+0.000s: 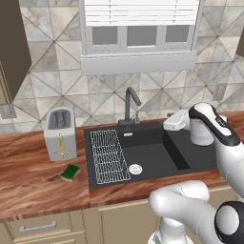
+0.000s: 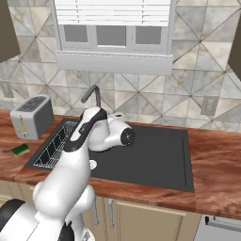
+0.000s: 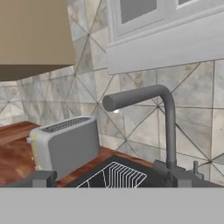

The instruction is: Soak the sponge with water for a few seconds and then drop it inside the sink.

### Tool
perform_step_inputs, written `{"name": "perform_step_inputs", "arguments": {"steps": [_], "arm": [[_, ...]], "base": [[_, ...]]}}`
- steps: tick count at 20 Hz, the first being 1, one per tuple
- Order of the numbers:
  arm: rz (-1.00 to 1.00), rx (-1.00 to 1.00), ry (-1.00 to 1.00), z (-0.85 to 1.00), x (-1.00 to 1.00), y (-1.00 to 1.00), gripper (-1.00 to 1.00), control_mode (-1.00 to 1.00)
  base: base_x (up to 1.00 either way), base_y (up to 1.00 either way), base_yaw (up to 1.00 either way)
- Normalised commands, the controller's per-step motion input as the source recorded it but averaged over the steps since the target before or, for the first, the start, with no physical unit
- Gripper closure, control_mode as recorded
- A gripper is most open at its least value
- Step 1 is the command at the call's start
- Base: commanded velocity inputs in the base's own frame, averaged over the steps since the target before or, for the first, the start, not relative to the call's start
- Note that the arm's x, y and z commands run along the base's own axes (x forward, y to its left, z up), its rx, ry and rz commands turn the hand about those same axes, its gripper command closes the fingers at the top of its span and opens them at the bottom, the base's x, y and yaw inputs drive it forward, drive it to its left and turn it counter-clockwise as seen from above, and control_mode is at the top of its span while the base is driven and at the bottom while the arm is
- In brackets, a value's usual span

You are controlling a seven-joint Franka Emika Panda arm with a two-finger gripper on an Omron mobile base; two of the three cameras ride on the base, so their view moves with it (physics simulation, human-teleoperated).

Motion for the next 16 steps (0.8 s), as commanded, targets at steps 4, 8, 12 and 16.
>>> {"name": "perform_step_inputs", "arguments": {"steps": [4, 8, 12, 16], "arm": [[0.06, 0.00, 0.00, -0.04, 0.21, 0.00, -1.00, -1.00], [0.04, 0.00, 0.00, -0.12, 0.20, 0.00, -1.00, -1.00], [0.01, 0.00, 0.00, -0.17, 0.23, 0.00, -1.00, -1.00], [0.00, 0.00, 0.00, -0.16, 0.19, 0.00, -1.00, -1.00]], "base": [[0.00, 0.00, 0.00], [0.00, 0.00, 0.00], [0.00, 0.00, 0.00], [0.00, 0.00, 0.00]]}}
